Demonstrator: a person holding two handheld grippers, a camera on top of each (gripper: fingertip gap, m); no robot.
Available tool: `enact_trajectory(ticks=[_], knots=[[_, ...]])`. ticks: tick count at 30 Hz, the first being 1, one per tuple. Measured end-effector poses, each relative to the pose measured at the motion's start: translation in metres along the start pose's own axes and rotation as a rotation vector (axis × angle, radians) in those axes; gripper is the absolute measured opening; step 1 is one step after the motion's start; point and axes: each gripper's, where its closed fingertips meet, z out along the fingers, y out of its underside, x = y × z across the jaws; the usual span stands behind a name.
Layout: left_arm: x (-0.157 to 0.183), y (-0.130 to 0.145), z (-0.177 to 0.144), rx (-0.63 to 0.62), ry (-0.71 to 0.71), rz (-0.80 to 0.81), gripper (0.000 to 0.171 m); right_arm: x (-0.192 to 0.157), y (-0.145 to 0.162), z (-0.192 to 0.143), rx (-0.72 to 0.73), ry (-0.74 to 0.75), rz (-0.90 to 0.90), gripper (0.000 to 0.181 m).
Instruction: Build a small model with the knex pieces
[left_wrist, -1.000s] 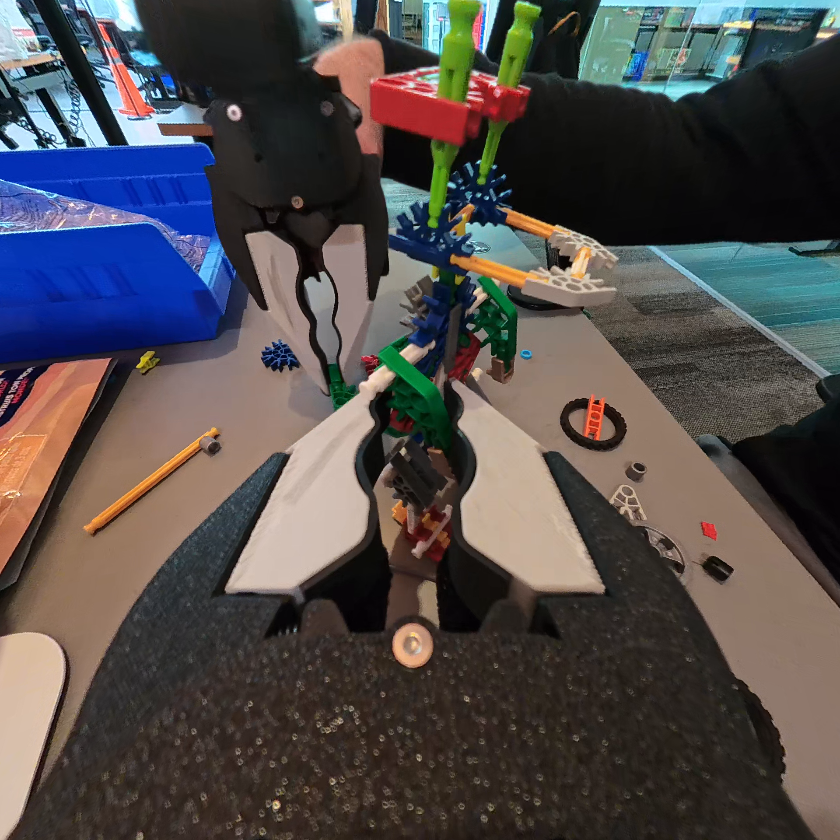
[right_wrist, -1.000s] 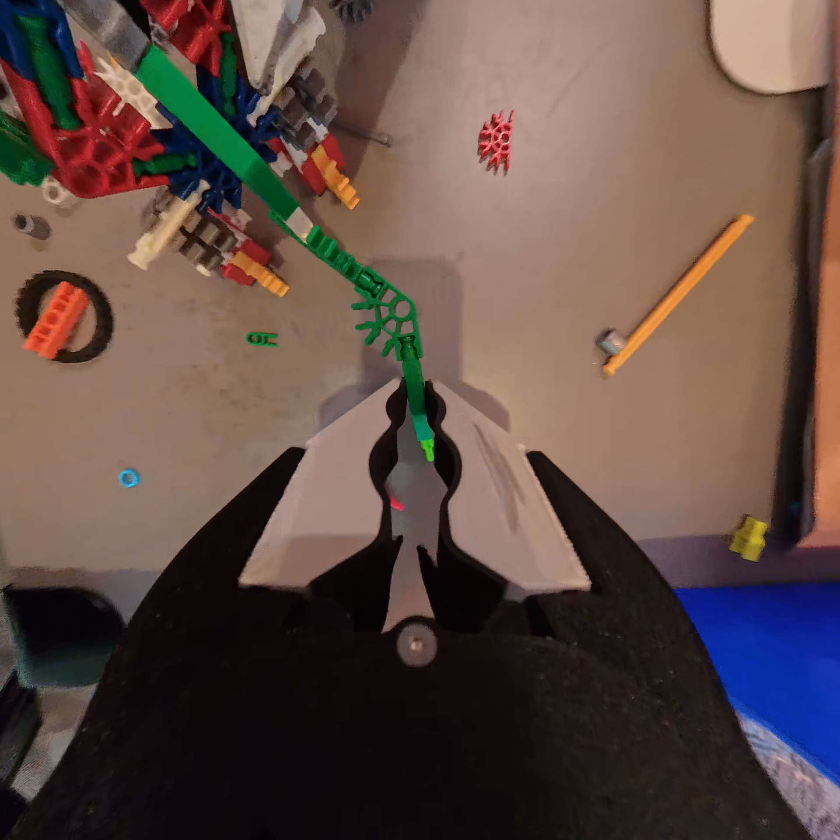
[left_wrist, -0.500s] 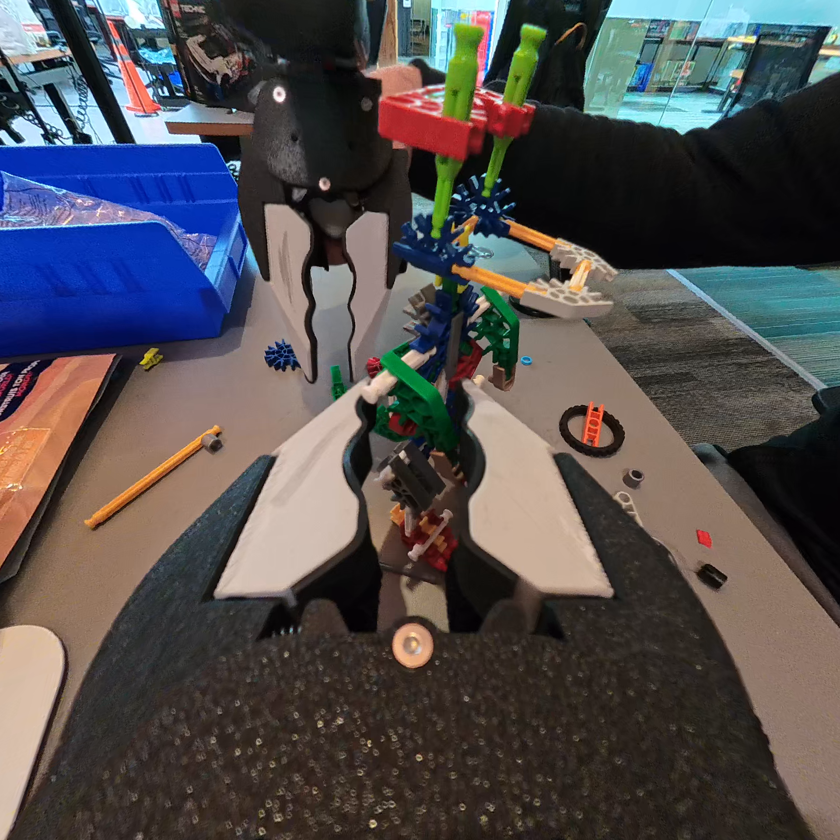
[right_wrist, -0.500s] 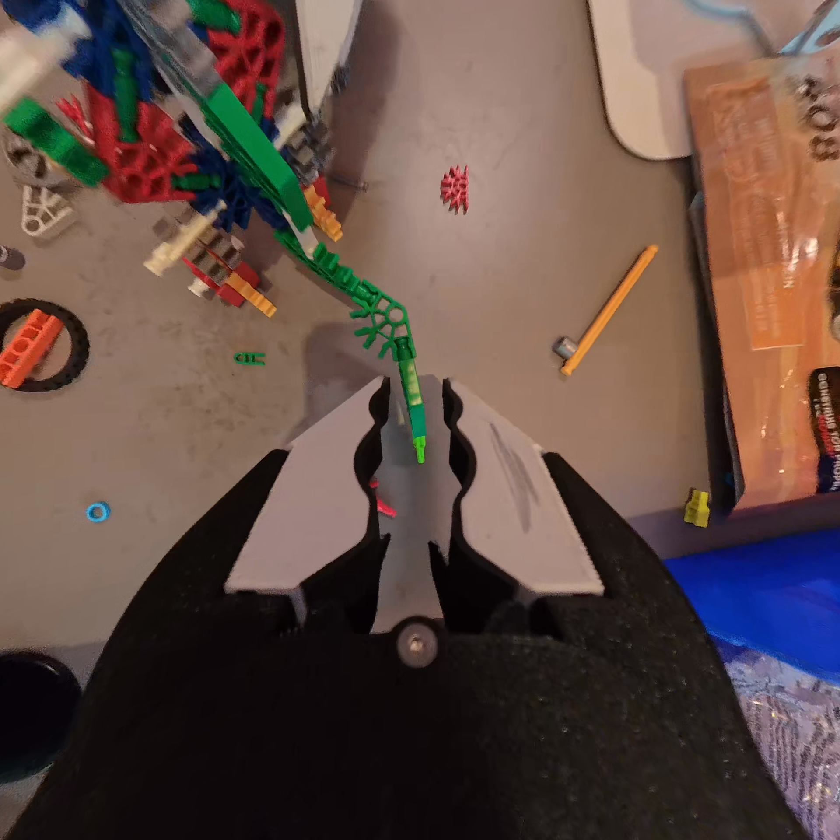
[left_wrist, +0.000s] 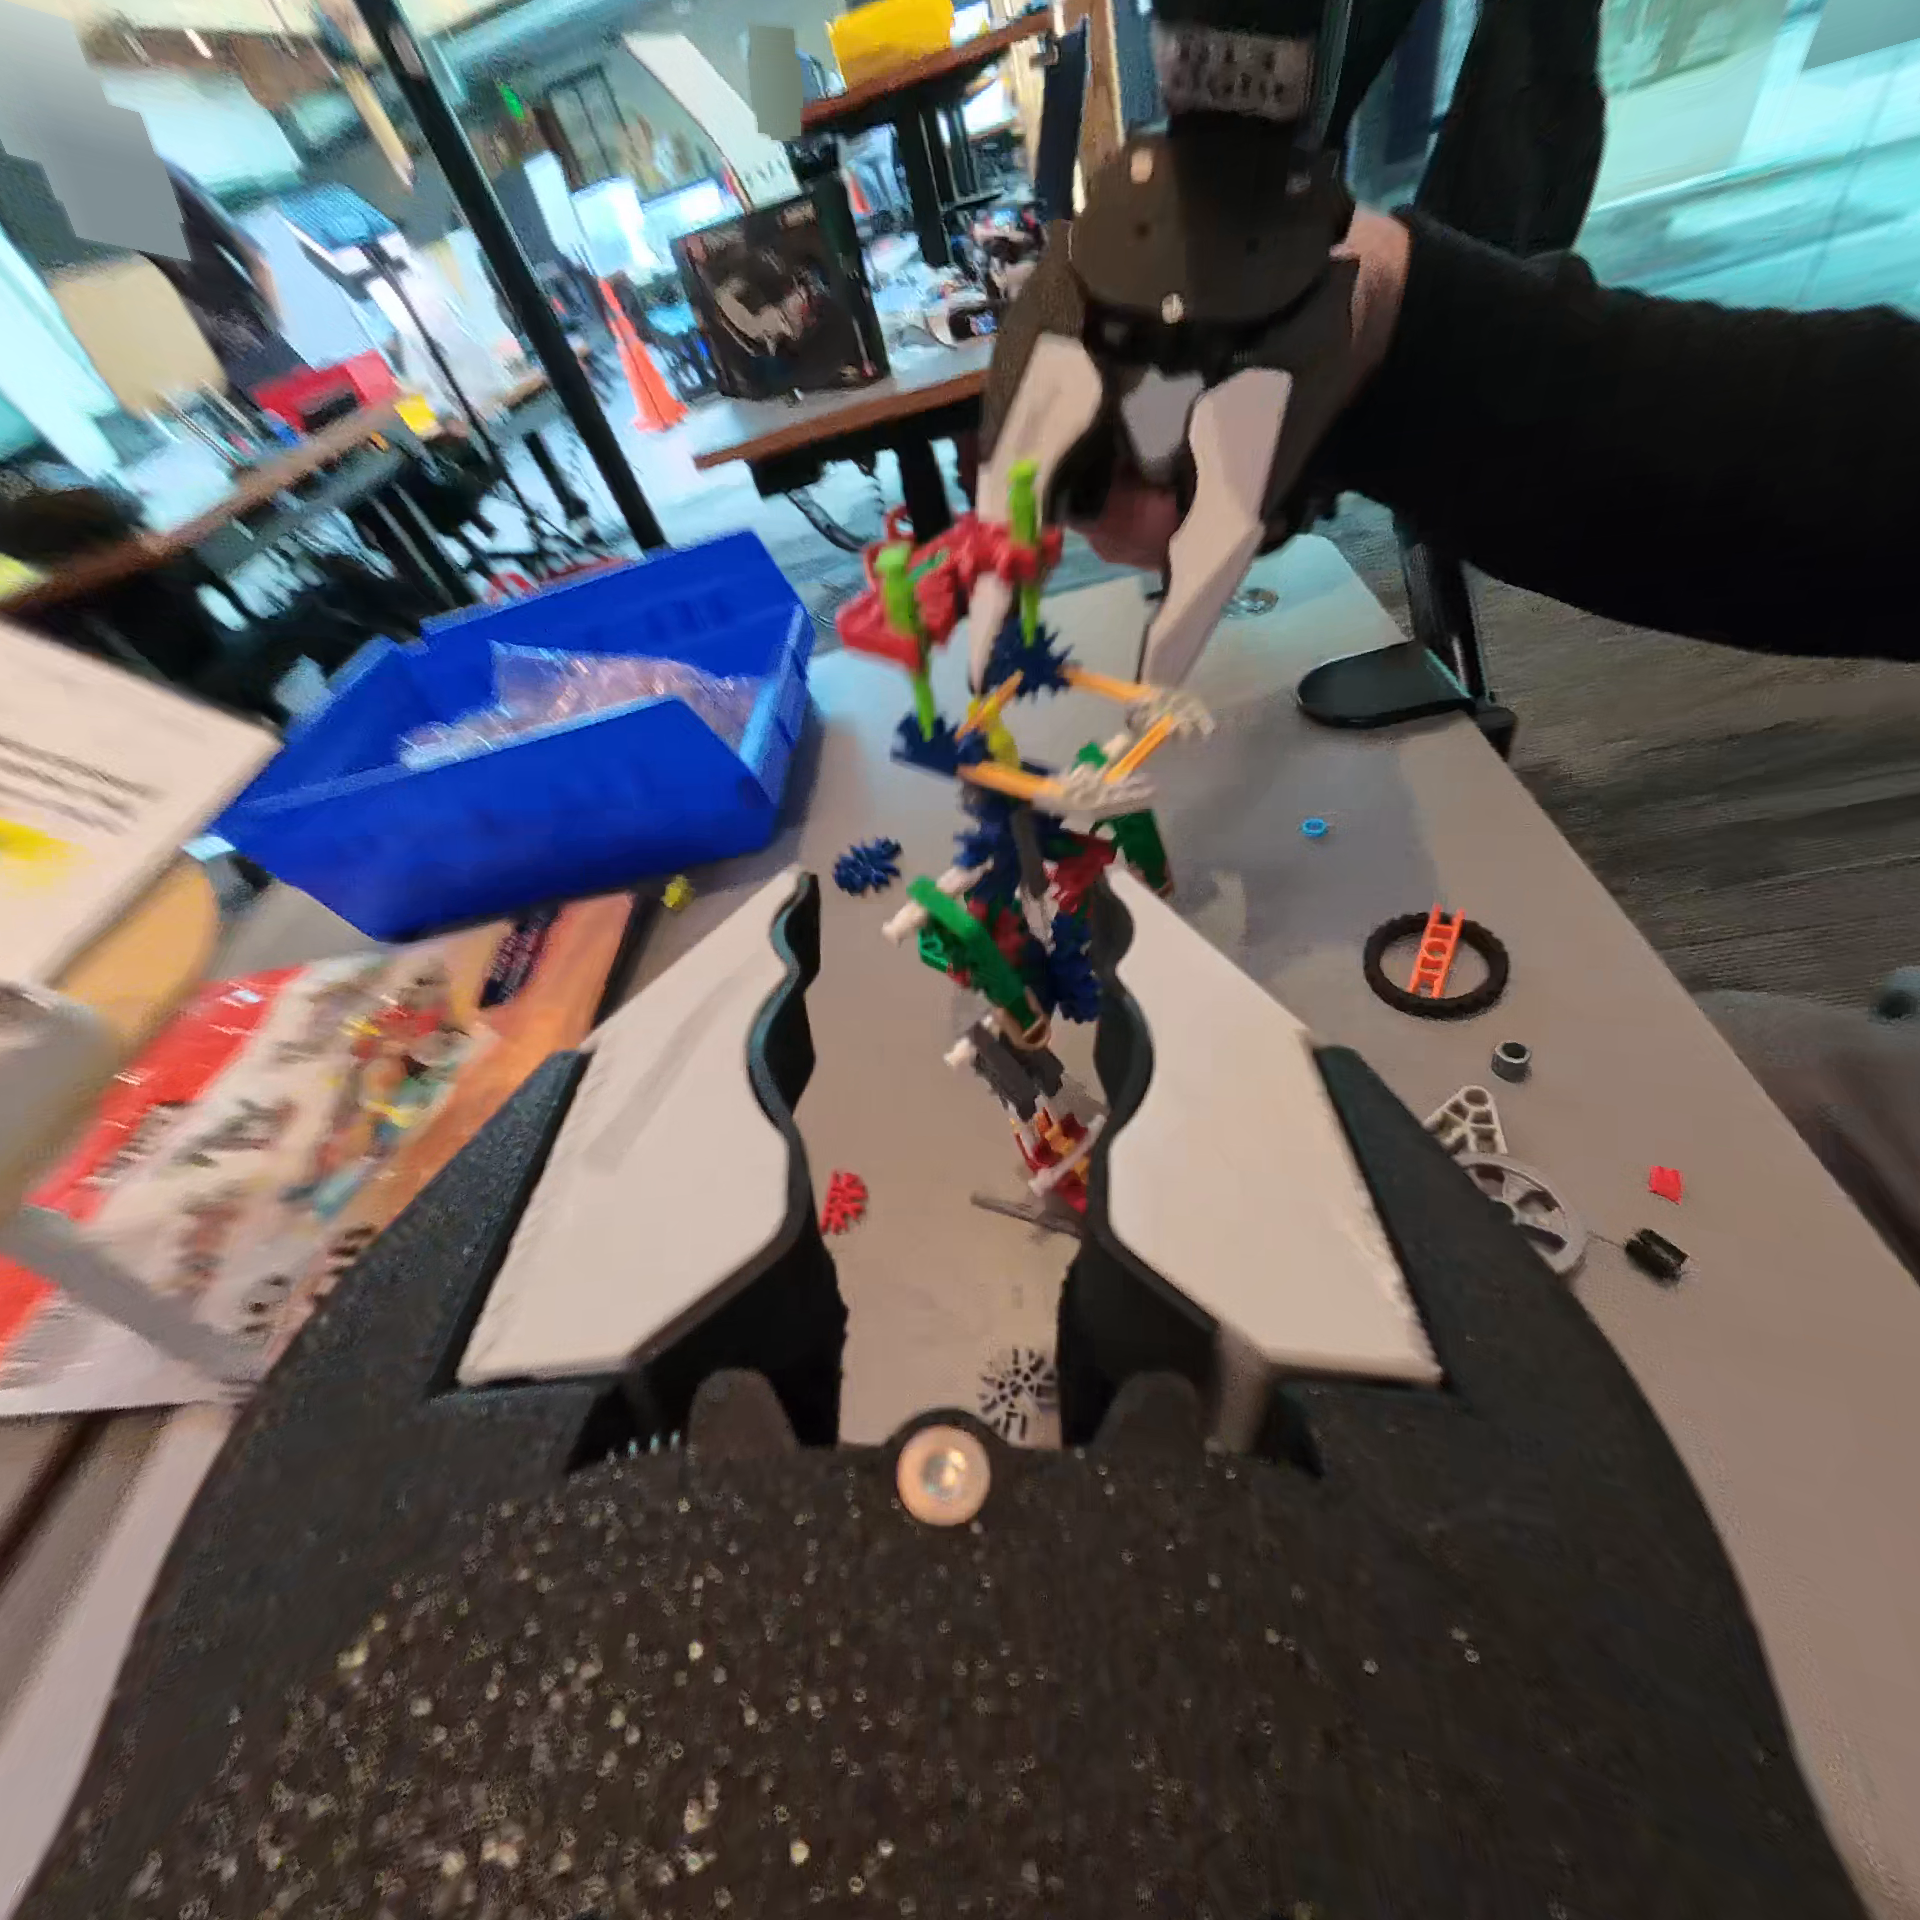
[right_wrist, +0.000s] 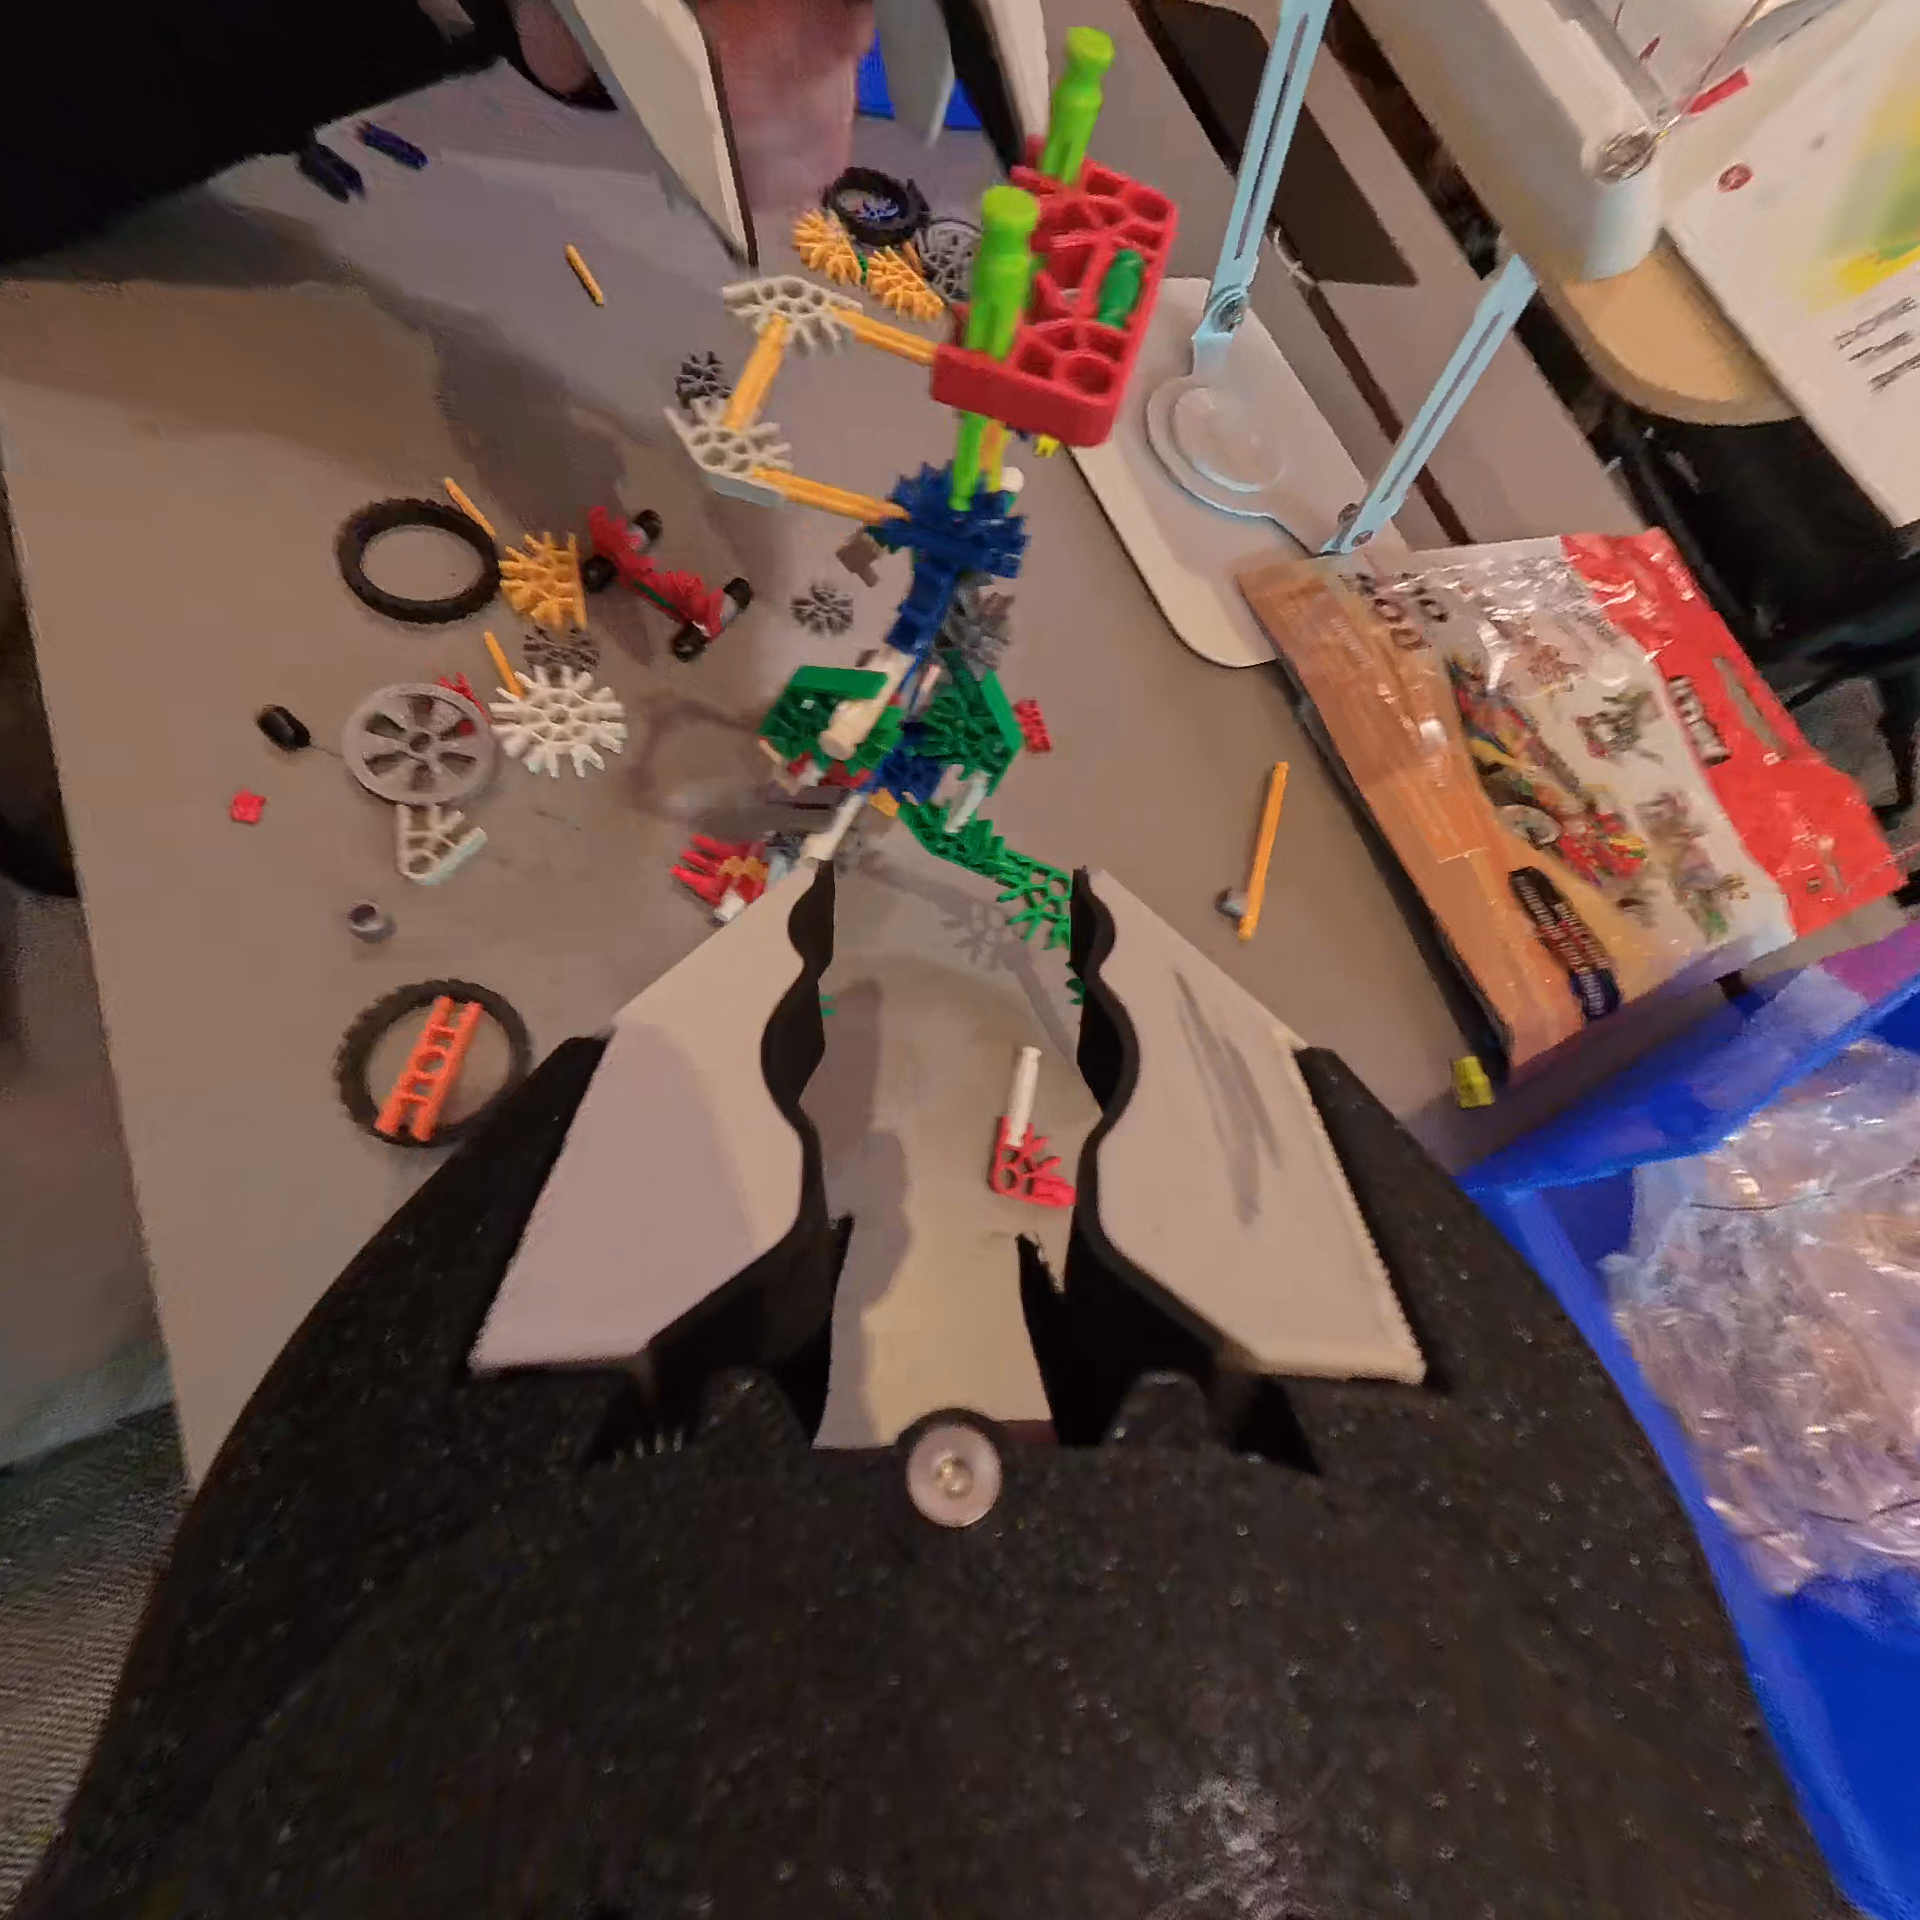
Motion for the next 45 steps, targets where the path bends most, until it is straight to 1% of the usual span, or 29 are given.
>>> enact_trajectory(ticks=[1, 3, 5, 6, 9, 11, 12, 14, 17, 19, 20, 22, 29, 31, 36, 40, 41, 42, 45], knots=[[0.005, -0.010, -0.005, 0.002, -0.019, 0.050, 0.049, -0.007, 0.000, 0.003, -0.004, -0.003, 0.025, 0.044], [0.019, -0.024, -0.007, -0.032, -0.060, 0.174, 0.045, -0.012, 0.005, 0.010, -0.025, 0.036, 0.076, 0.044], [0.036, -0.033, -0.001, -0.084, -0.068, 0.281, 0.044, -0.022, 0.009, 0.018, -0.036, 0.031, 0.136, 0.052], [0.045, -0.036, 0.004, -0.106, -0.062, 0.328, 0.043, -0.025, 0.008, 0.022, -0.019, 0.045, 0.164, 0.052], [0.054, -0.039, 0.019, -0.171, -0.073, 0.434, 0.039, -0.036, 0.007, 0.035, 0.005, 0.063, 0.260, 0.053], [0.052, -0.034, 0.028, -0.215, -0.069, 0.450, 0.036, -0.040, 0.010, 0.045, 0.007, 0.081, 0.317, 0.058], [0.050, -0.029, 0.032, -0.241, -0.063, 0.457, 0.035, -0.043, 0.011, 0.051, 0.008, 0.081, 0.333, 0.061], [0.047, -0.019, 0.038, -0.278, -0.060, 0.469, 0.031, -0.042, 0.015, 0.059, 0.001, 0.127, 0.358, 0.061], [0.043, -0.010, 0.042, -0.313, -0.066, 0.476, 0.024, -0.037, 0.028, 0.073, -0.054, 0.187, 0.361, 0.060], [0.043, -0.009, 0.042, -0.303, -0.063, 0.470, 0.018, -0.034, 0.026, 0.078, -0.032, 0.206, 0.351, 0.037], [0.042, -0.010, 0.042, -0.297, -0.066, 0.468, 0.017, -0.035, 0.025, 0.080, -0.026, 0.196, 0.360, 0.032], [0.040, -0.011, 0.040, -0.294, -0.072, 0.466, 0.014, -0.034, 0.025, 0.082, -0.018, 0.201, 0.355, 0.032], [0.040, -0.011, 0.036, -0.280, -0.038, 0.447, 0.013, -0.033, 0.026, 0.081, -0.023, 0.191, 0.341, 0.032], [0.041, -0.013, 0.034, -0.259, -0.013, 0.422, 0.012, -0.034, 0.026, 0.081, -0.020, 0.188, 0.340, 0.032], [0.039, -0.017, 0.030, -0.221, 0.011, 0.354, 0.012, -0.033, 0.026, 0.081, -0.013, 0.183, 0.341, 0.032], [0.040, -0.019, 0.032, -0.227, 0.010, 0.346, 0.016, -0.033, 0.026, 0.081, -0.008, 0.176, 0.345, 0.032], [0.040, -0.021, 0.032, -0.223, 0.000, 0.348, 0.020, -0.034, 0.026, 0.081, -0.007, 0.170, 0.341, 0.033], [0.040, -0.022, 0.030, -0.218, -0.001, 0.341, 0.021, -0.034, 0.026, 0.080, -0.004, 0.170, 0.339, 0.036], [0.038, -0.023, 0.023, -0.212, -0.022, 0.324, 0.026, -0.035, 0.023, 0.074, 0.024, 0.165, 0.347, 0.049]])
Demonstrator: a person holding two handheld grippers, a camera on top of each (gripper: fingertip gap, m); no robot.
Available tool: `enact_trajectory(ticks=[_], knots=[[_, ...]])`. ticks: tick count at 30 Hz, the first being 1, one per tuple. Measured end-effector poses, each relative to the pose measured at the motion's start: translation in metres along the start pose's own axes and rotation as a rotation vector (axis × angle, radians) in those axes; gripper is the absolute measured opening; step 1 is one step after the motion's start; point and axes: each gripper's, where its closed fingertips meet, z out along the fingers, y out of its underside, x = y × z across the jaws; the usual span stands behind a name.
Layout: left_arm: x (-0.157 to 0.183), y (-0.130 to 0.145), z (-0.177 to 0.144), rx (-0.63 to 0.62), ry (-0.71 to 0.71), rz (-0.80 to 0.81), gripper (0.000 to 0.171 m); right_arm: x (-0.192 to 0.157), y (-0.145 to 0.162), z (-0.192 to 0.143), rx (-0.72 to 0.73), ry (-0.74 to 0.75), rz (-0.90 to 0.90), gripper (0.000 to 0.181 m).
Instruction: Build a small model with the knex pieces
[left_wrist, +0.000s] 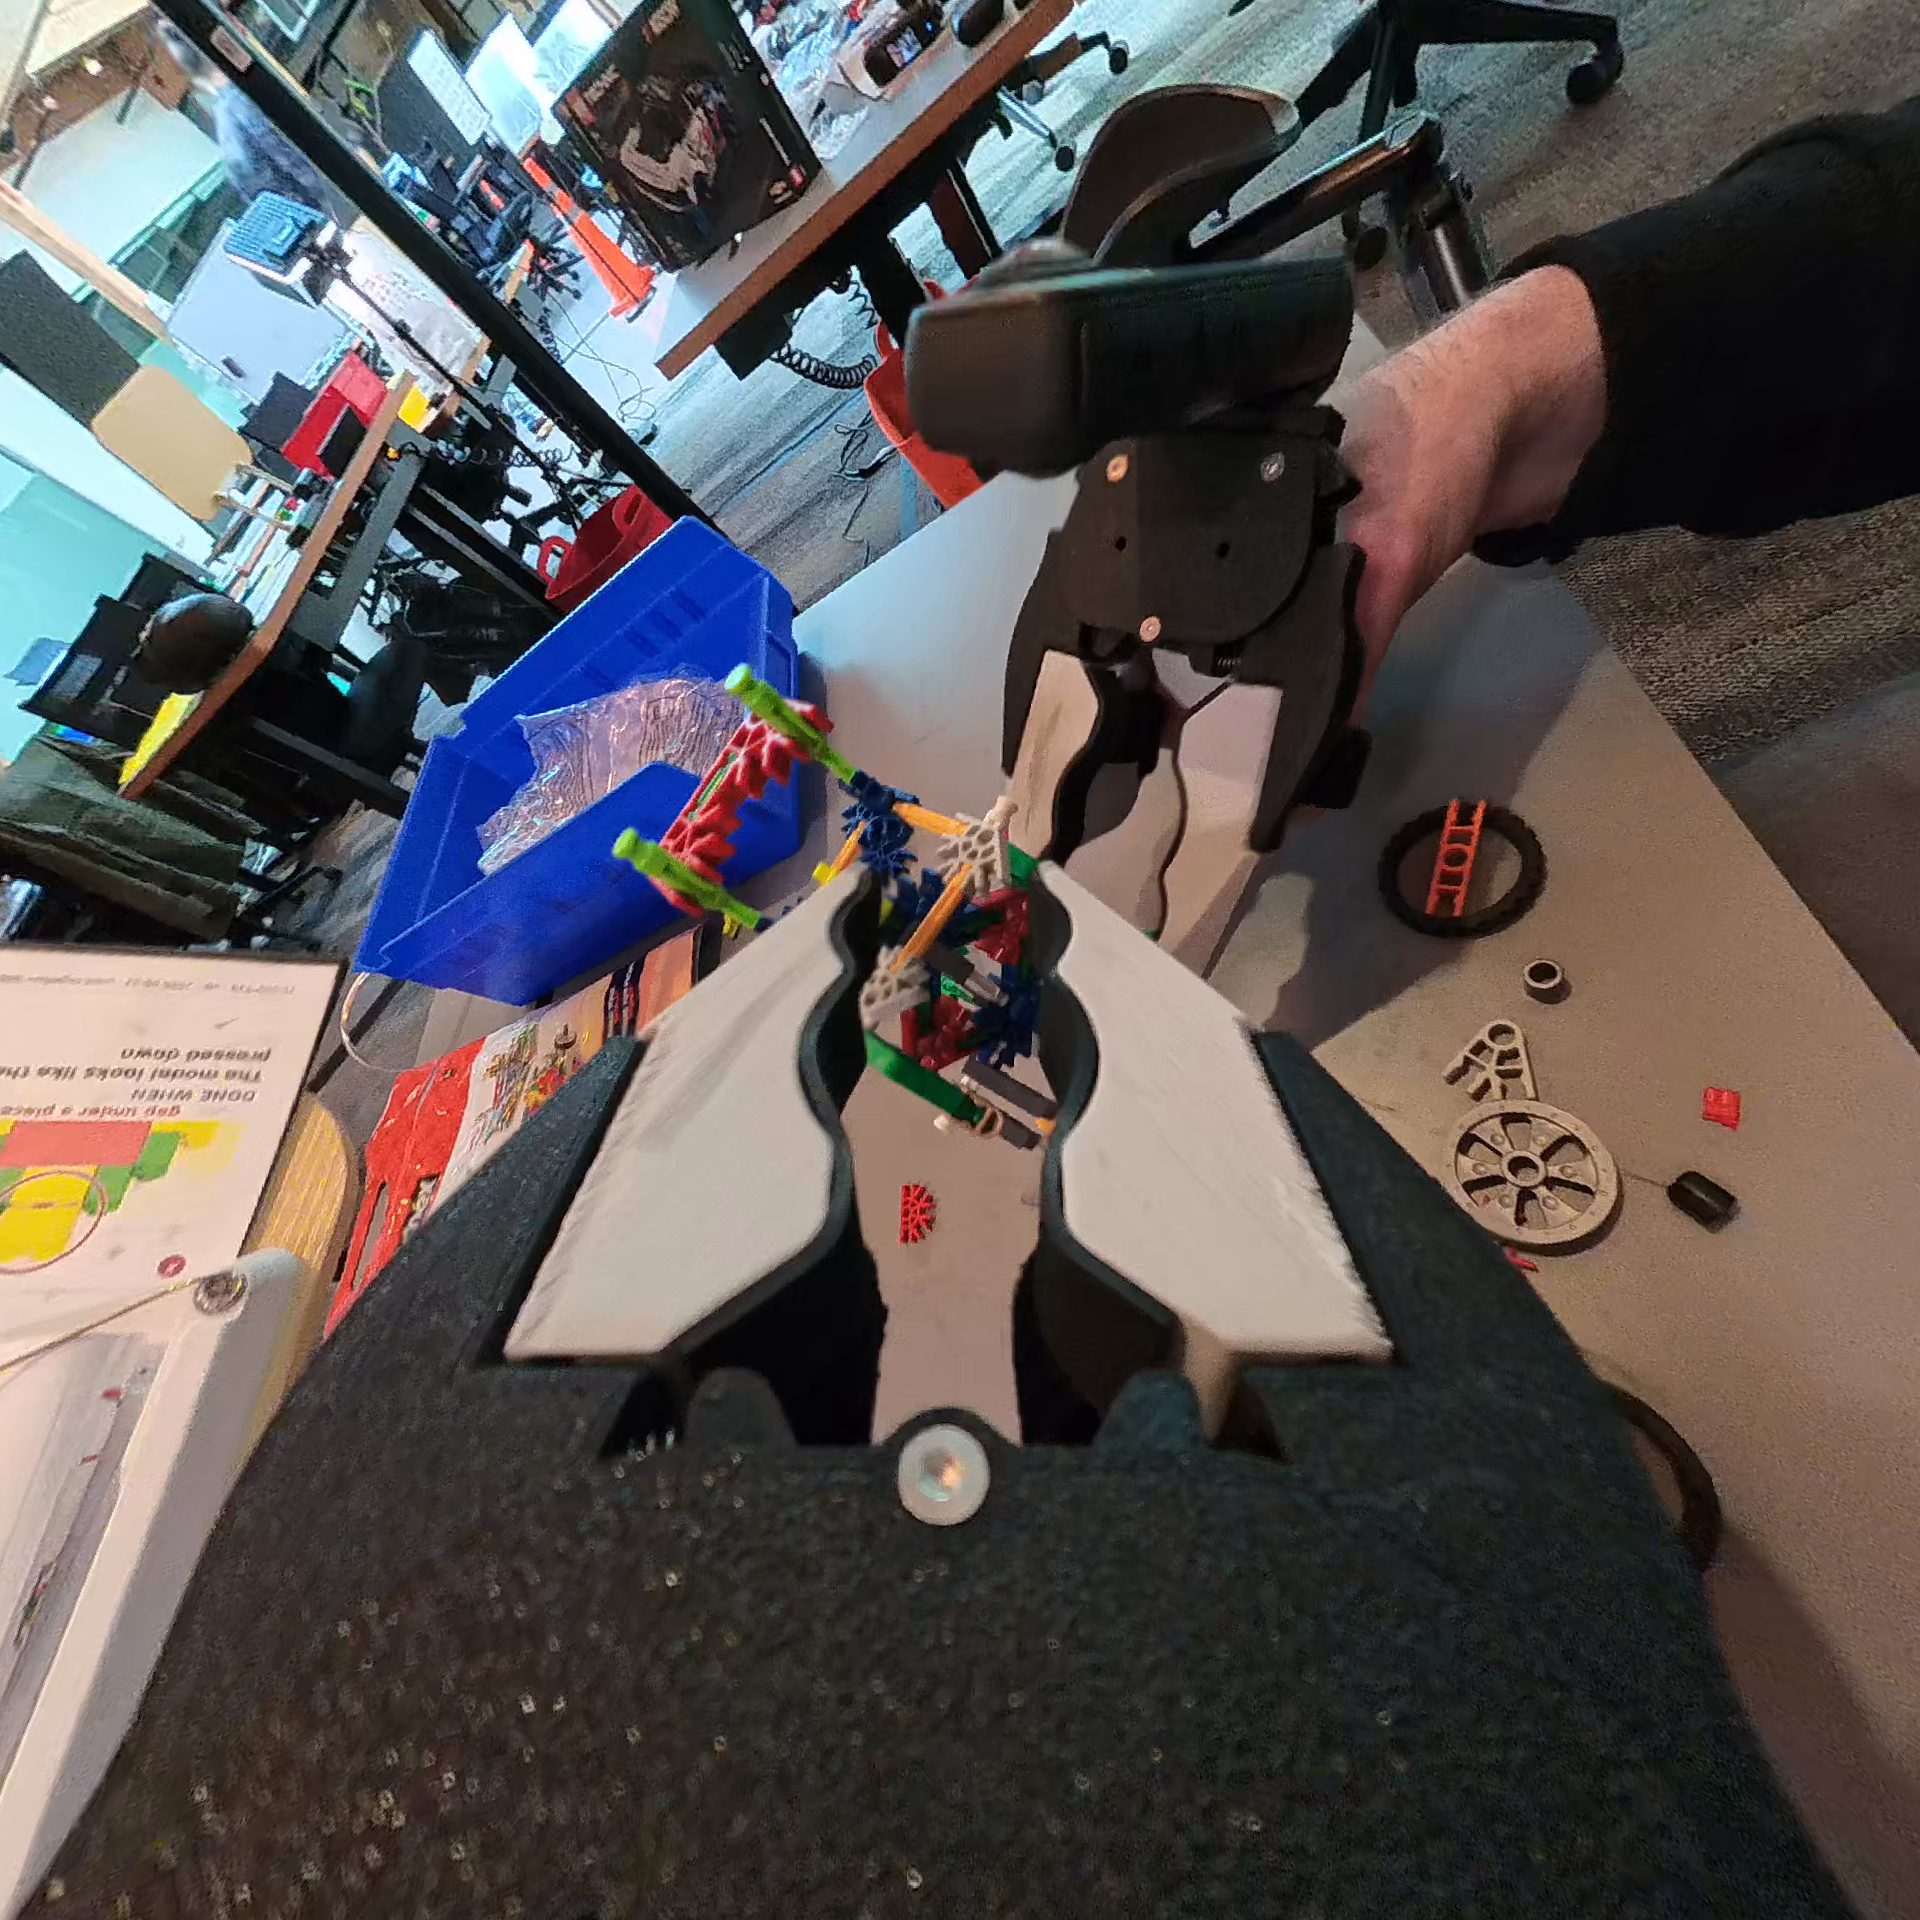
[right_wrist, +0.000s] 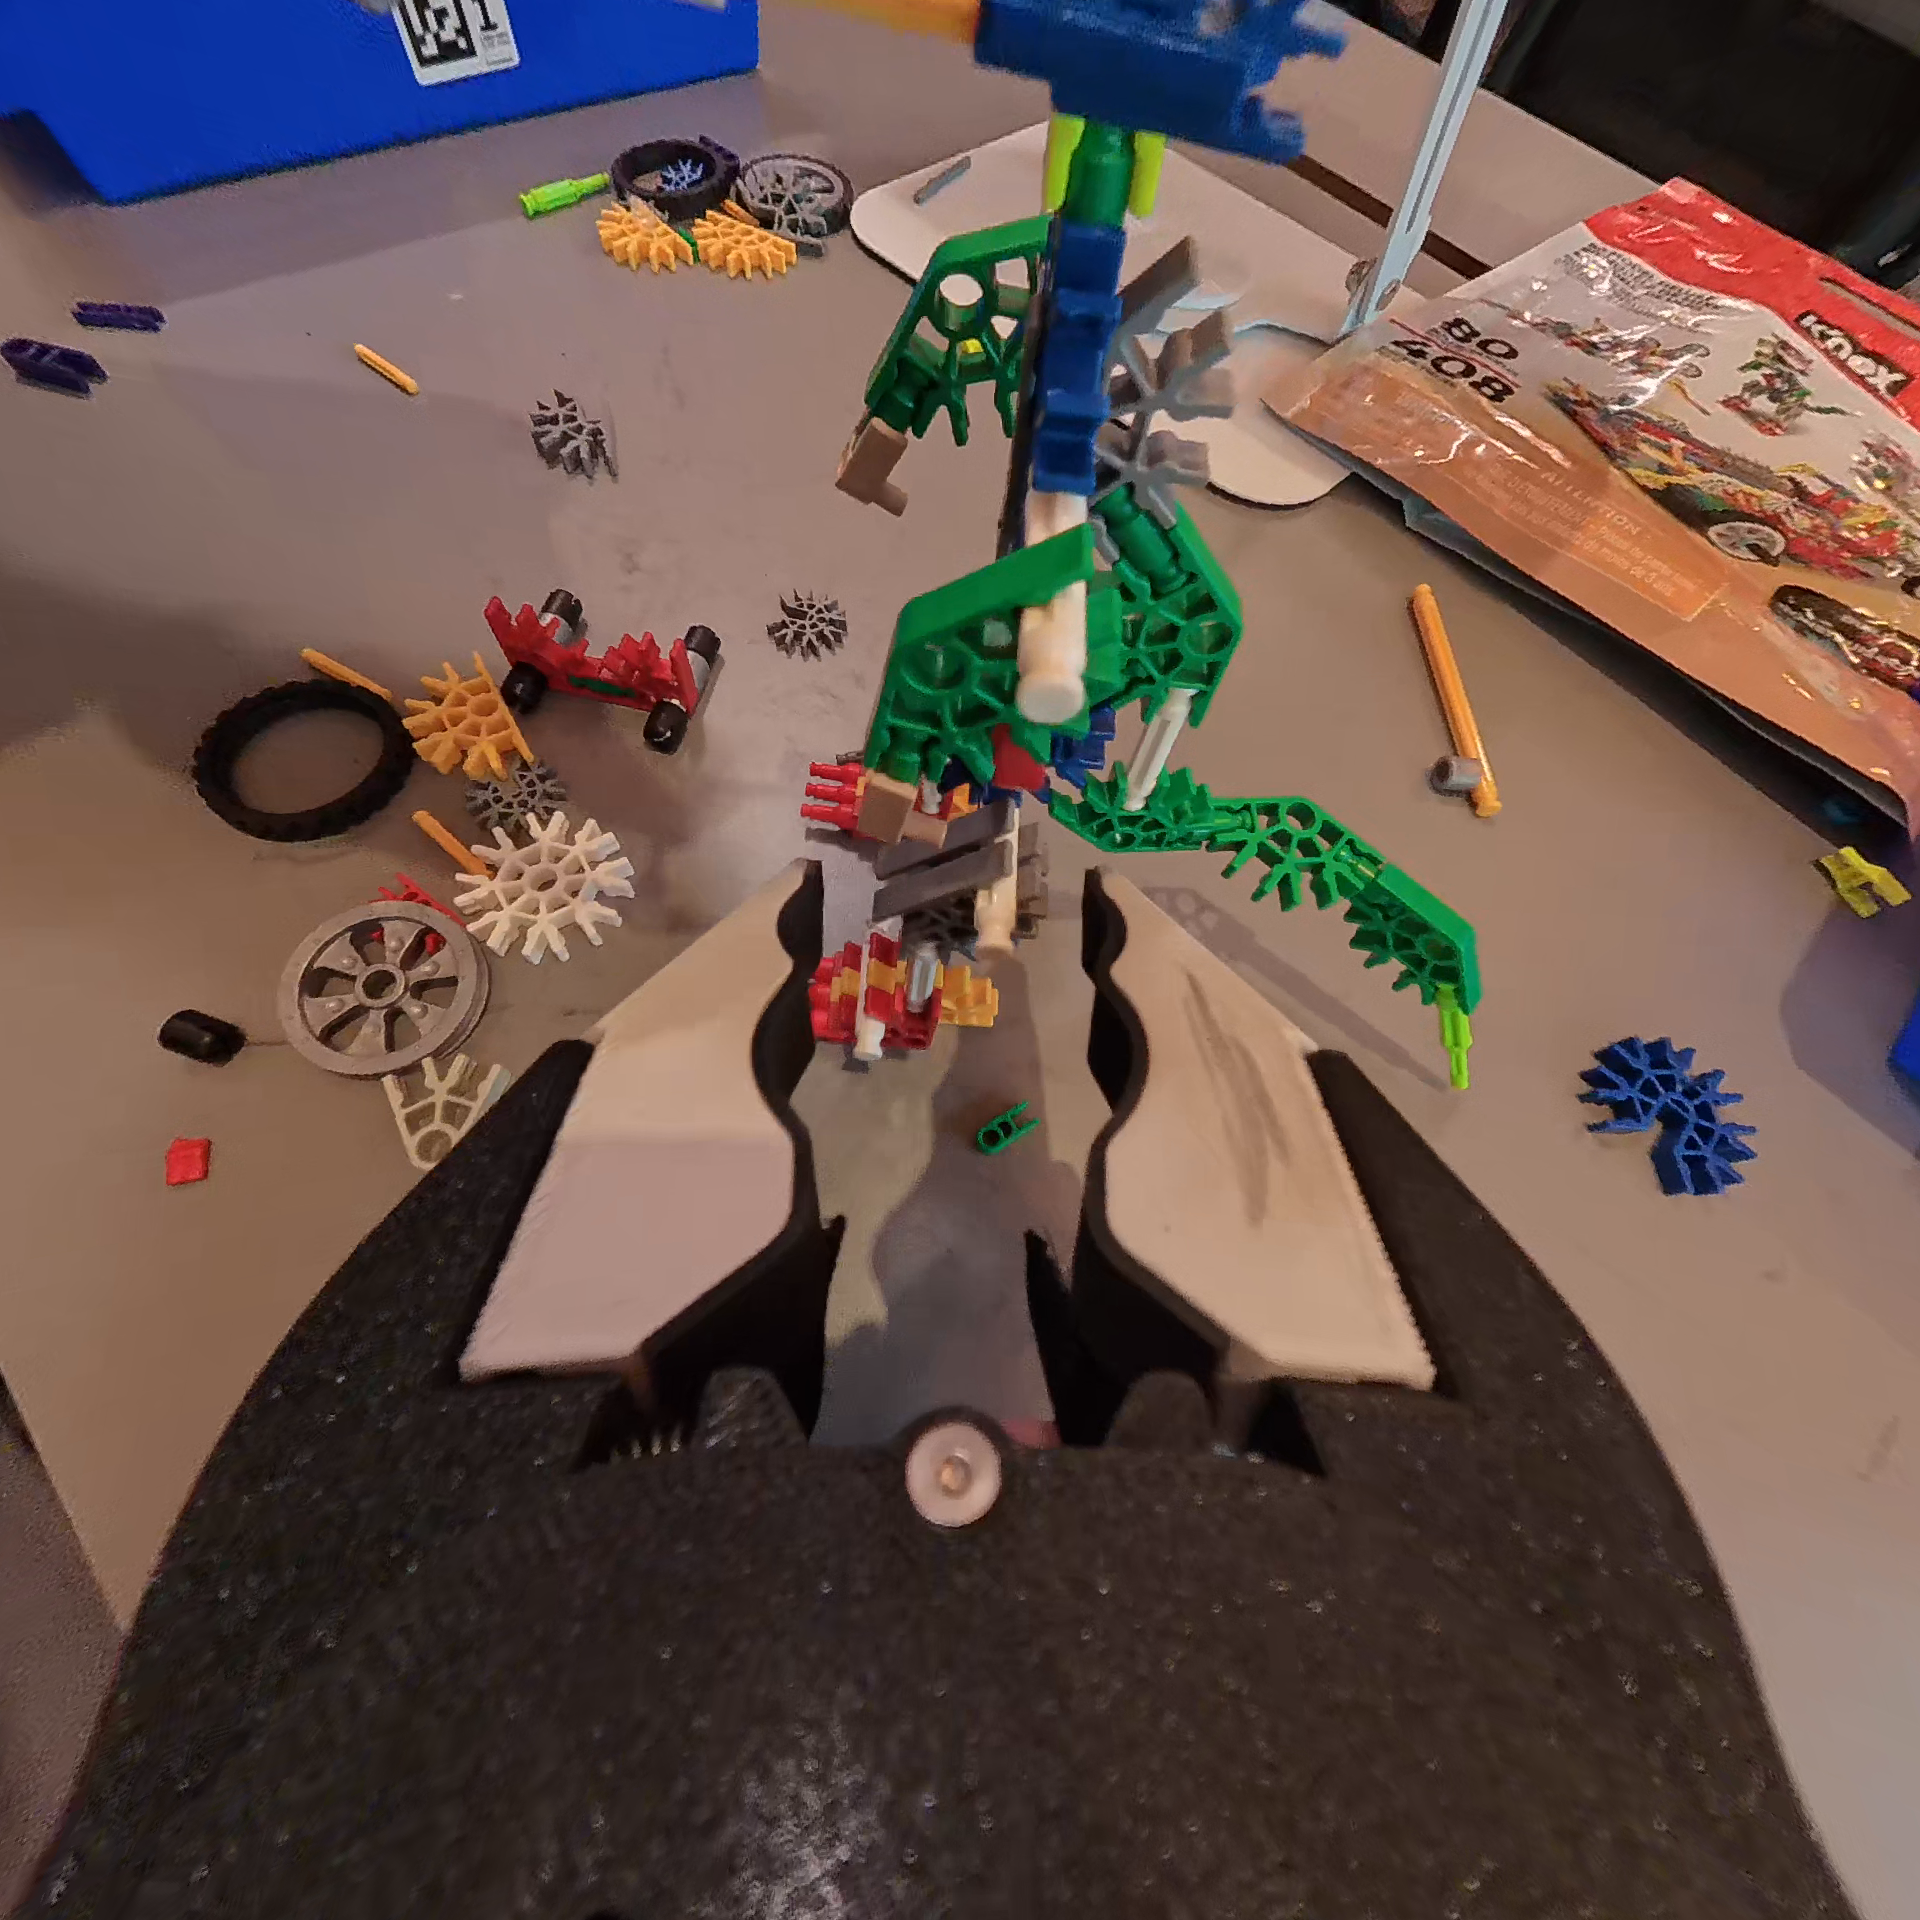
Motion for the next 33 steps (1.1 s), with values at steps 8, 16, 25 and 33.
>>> enact_trajectory(ticks=[8, 16, 25, 33], knots=[[0.005, 0.042, -0.038, -0.132, -0.096, -0.096, 0.037, -0.007, 0.024, -0.042, -0.003, -0.007, 0.021, 0.051], [0.096, 0.046, -0.031, -0.297, -0.050, -0.159, 0.045, -0.052, 0.047, -0.080, 0.002, -0.088, -0.053, 0.053], [0.145, 0.063, 0.013, -0.359, -0.001, -0.309, 0.040, -0.074, 0.075, -0.065, -0.124, -0.110, -0.035, 0.045], [0.147, 0.094, 0.021, -0.472, -0.059, -0.443, 0.018, -0.074, 0.073, -0.056, -0.156, -0.077, -0.059, 0.040]])
